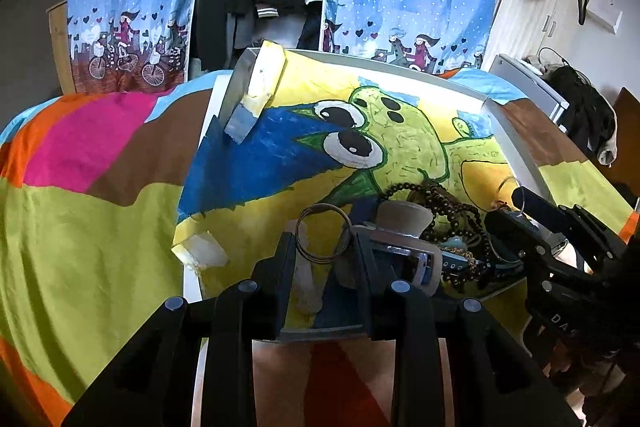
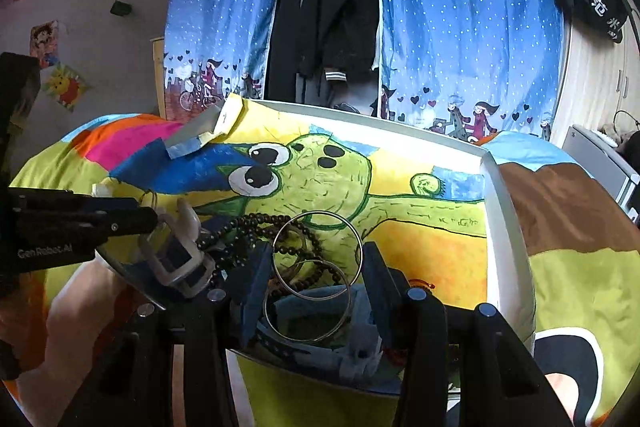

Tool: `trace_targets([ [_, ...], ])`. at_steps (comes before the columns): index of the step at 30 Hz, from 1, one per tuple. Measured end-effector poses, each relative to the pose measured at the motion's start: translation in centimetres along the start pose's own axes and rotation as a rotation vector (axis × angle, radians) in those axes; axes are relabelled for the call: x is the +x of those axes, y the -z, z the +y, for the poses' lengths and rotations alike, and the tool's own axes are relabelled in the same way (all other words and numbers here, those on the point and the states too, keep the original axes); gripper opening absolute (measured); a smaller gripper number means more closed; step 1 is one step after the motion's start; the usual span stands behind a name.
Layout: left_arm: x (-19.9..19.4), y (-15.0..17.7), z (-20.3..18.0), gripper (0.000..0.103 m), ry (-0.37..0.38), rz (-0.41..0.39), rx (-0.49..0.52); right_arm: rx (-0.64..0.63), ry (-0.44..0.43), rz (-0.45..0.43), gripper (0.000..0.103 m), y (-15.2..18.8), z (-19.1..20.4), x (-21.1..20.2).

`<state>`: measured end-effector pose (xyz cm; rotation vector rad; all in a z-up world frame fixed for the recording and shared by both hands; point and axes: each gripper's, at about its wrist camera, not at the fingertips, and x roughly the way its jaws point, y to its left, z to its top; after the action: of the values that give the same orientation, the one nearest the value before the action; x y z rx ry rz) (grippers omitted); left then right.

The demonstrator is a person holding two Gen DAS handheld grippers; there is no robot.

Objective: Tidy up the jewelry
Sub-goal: 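Carry the small hoop in the left tool while the right tool carries the large hoops to the tray, then open the left tool over the tray while the right tool releases the large hoops there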

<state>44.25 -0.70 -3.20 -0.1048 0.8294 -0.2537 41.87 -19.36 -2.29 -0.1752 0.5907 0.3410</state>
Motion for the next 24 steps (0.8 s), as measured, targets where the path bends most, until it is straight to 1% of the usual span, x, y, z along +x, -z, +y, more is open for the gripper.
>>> trace_targets([
  [1, 0.0, 0.0, 0.0, 0.025, -0.001, 0.003, -0.004, -0.003, 0.005, 0.005, 0.044, 0.0, 0.0, 0.1],
  [2, -0.1, 0.0, 0.1, 0.025, -0.001, 0.005, -0.009, -0.004, 0.01, 0.011, 0.048, -0.1, 0.0, 0.1],
  [3, -0.1, -0.1, 0.1, 0.027, -0.002, 0.007, -0.013, -0.004, 0.012, 0.013, 0.055, -0.1, -0.1, 0.1],
  [4, -0.2, -0.1, 0.2, 0.03, -0.008, 0.008, -0.02, -0.001, 0.015, 0.011, 0.058, -0.1, -0.2, 0.0],
  [6, -0.6, -0.2, 0.4, 0.042, -0.015, 0.003, -0.033, 0.006, 0.017, 0.005, 0.059, -0.2, -0.4, -0.4],
  [8, -1.3, -0.3, 0.6, 0.047, -0.018, -0.017, -0.046, 0.009, 0.022, 0.002, 0.061, -0.4, -0.6, -0.9],
  [10, -2.2, -0.4, 0.7, 0.054, -0.01, -0.041, -0.062, 0.014, 0.028, -0.005, 0.065, -0.7, -0.8, -1.4],
  [12, -3.4, -0.4, 0.7, 0.066, -0.005, -0.083, -0.08, 0.029, 0.03, -0.02, 0.073, -0.9, -1.0, -2.3],
  [13, -4.0, -0.4, 0.7, 0.069, -0.006, -0.105, -0.085, 0.038, 0.029, -0.03, 0.075, -1.1, -1.1, -2.9],
  [15, -5.3, -0.5, 0.5, 0.08, -0.008, -0.149, -0.092, 0.057, 0.028, -0.046, 0.081, -1.4, -1.4, -4.0],
  [16, -6.1, -0.6, 0.3, 0.082, -0.015, -0.177, -0.092, 0.066, 0.026, -0.051, 0.083, -1.6, -1.4, -4.4],
  [18, -7.8, -0.6, -0.2, 0.086, -0.031, -0.227, -0.082, 0.086, 0.024, -0.065, 0.092, -2.0, -1.6, -5.5],
  [19, -8.4, -0.7, -0.5, 0.088, -0.038, -0.246, -0.074, 0.1, 0.023, -0.077, 0.094, -2.2, -1.6, -6.4],
  [20, -9.3, -0.7, -0.8, 0.094, -0.047, -0.27, -0.066, 0.111, 0.022, -0.09, 0.098, -2.4, -1.7, -7.2],
  [21, -10.1, -0.5, -1.0, 0.095, -0.056, -0.294, -0.063, 0.12, 0.023, -0.098, 0.1, -2.6, -1.8, -7.8],
  [24, -12.9, -0.2, -1.9, 0.096, -0.081, -0.36, -0.045, 0.147, 0.023, -0.126, 0.102, -3.1, -1.8, -10.2],
])
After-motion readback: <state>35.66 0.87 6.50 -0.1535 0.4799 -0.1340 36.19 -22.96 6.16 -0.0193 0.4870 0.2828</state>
